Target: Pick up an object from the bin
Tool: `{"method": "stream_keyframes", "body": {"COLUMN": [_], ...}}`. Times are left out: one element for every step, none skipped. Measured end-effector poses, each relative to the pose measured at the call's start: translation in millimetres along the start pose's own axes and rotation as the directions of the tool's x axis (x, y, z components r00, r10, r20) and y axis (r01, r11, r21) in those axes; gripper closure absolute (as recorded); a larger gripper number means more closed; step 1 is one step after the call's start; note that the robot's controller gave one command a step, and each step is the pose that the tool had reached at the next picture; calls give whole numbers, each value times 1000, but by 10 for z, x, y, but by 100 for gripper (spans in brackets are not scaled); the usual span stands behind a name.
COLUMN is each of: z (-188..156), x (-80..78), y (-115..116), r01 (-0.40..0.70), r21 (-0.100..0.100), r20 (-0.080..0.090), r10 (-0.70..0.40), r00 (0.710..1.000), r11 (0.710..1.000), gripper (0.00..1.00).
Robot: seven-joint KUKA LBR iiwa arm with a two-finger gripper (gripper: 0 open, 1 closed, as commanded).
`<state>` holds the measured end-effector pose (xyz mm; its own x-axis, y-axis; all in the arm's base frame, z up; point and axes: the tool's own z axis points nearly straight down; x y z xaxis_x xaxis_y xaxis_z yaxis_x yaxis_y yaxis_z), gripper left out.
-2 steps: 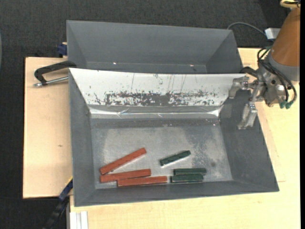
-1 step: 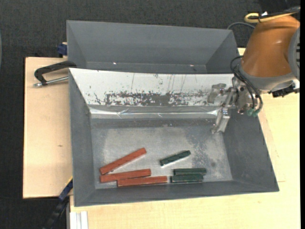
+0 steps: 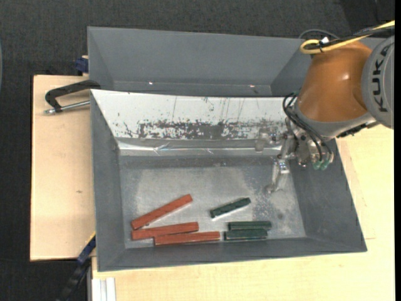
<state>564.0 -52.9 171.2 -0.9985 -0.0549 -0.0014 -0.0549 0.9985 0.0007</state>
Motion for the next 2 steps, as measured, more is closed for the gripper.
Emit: {"method": "stream_keyframes", "body": {"z": [351, 921], "x": [-141, 382], "y": [96, 711], "r01": [-99, 224], "r21": [-1, 0], "r20": [0, 1], "r10": [99, -224], "r00": [995, 975], "r11": [995, 975], "gripper": [0, 0]}}
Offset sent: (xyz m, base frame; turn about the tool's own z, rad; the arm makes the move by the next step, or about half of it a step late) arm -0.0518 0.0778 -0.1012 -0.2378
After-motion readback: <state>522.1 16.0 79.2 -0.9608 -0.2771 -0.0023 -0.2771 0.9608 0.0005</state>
